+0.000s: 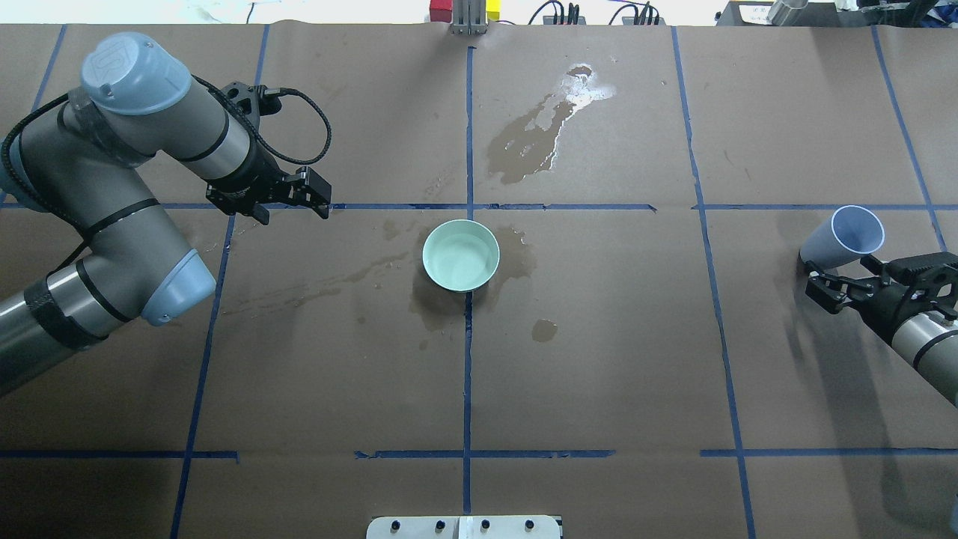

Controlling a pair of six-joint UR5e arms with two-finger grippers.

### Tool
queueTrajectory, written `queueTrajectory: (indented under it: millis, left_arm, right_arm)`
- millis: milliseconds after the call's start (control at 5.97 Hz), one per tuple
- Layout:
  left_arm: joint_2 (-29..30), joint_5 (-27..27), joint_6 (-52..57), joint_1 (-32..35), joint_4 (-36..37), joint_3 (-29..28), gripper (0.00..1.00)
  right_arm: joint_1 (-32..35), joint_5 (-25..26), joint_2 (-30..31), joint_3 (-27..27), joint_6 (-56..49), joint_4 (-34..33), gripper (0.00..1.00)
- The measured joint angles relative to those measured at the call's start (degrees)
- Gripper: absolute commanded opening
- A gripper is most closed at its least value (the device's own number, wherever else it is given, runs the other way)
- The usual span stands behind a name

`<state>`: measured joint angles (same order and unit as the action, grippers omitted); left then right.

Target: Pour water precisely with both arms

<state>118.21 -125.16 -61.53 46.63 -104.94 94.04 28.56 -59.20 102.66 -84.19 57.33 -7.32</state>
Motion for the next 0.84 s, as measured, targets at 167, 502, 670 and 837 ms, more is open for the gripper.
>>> queueTrajectory:
  millis: [167, 502, 670, 837]
  left_arm:
    - [0.03, 0.00, 0.00, -0.03, 0.00, 0.00, 1.00]
    - [0.08, 0.00, -0.02, -0.05, 0.00, 0.00, 1.00]
    - [0.09, 0.00, -0.04, -0.05, 0.00, 0.00, 1.00]
    - [0.09, 0.00, -0.01, -0.05, 0.00, 0.00, 1.00]
  right_arm:
    - [0.17, 0.63, -0.53, 0.04, -0.07, -0.04, 1.00]
    - [1.29, 1.21, -0.92, 0.56, -0.93, -0.10, 1.00]
    - [1.83, 1.26, -1.01, 1.21, -1.10, -0.10, 1.00]
    - [2.24, 1.27, -1.51, 1.59, -1.18, -0.13, 1.00]
